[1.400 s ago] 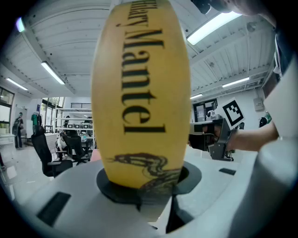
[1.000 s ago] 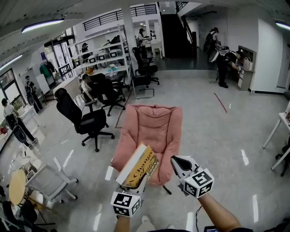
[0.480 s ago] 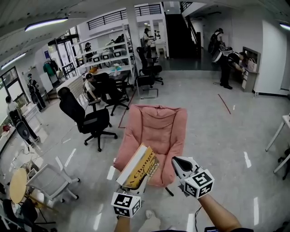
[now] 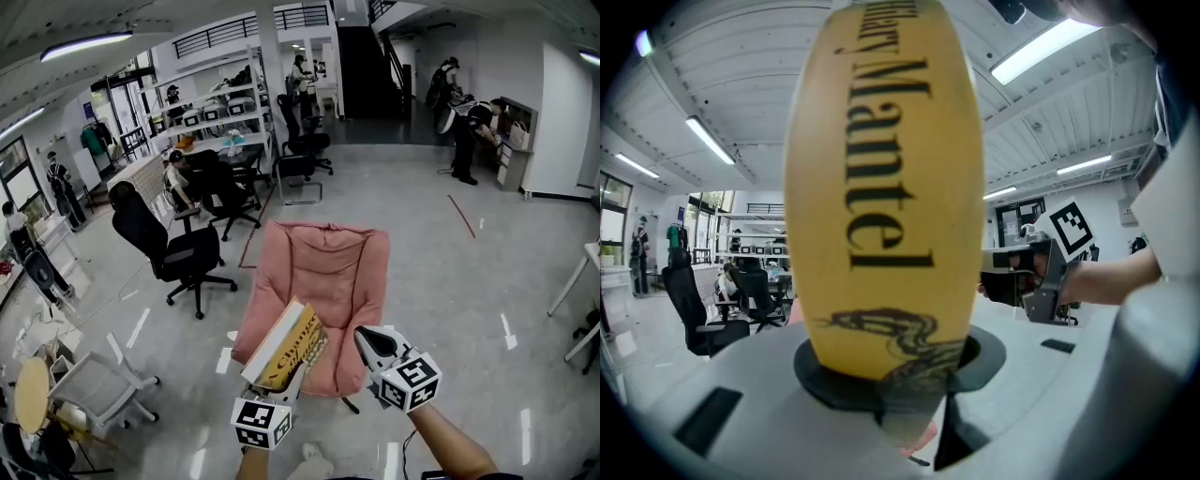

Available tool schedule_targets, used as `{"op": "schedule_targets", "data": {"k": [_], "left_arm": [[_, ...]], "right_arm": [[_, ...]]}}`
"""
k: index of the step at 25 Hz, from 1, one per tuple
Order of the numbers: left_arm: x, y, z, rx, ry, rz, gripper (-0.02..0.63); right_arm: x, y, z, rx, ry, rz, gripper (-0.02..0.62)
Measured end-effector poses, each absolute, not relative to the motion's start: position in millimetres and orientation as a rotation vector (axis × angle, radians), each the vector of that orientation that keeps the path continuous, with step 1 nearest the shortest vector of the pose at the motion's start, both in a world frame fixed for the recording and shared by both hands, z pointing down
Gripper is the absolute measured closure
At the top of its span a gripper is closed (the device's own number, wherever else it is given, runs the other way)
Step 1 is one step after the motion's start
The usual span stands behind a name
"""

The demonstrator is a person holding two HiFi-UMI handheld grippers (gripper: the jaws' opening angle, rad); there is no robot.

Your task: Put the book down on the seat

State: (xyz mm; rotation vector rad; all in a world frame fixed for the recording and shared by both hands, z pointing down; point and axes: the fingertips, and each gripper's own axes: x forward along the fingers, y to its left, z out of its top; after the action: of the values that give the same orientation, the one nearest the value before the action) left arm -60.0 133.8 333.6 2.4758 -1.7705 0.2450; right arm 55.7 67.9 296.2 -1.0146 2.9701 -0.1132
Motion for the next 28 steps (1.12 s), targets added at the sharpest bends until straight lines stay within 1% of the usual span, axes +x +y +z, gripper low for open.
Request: {"op": "schedule_targets", "data": {"k": [16, 28], "left_arm": [[-117.9, 51.4, 325.8, 2.512, -1.723, 0.263, 0.457], [-168.4, 23.1, 333.7, 2.530, -1.677, 0.257, 0.457]], "right_arm": [[-4.4, -10.3, 286.4, -1.056, 2.969, -0.102, 0.578], [-51.6, -37.3, 292.9, -1.120, 2.958, -0.094, 0.578]]}}
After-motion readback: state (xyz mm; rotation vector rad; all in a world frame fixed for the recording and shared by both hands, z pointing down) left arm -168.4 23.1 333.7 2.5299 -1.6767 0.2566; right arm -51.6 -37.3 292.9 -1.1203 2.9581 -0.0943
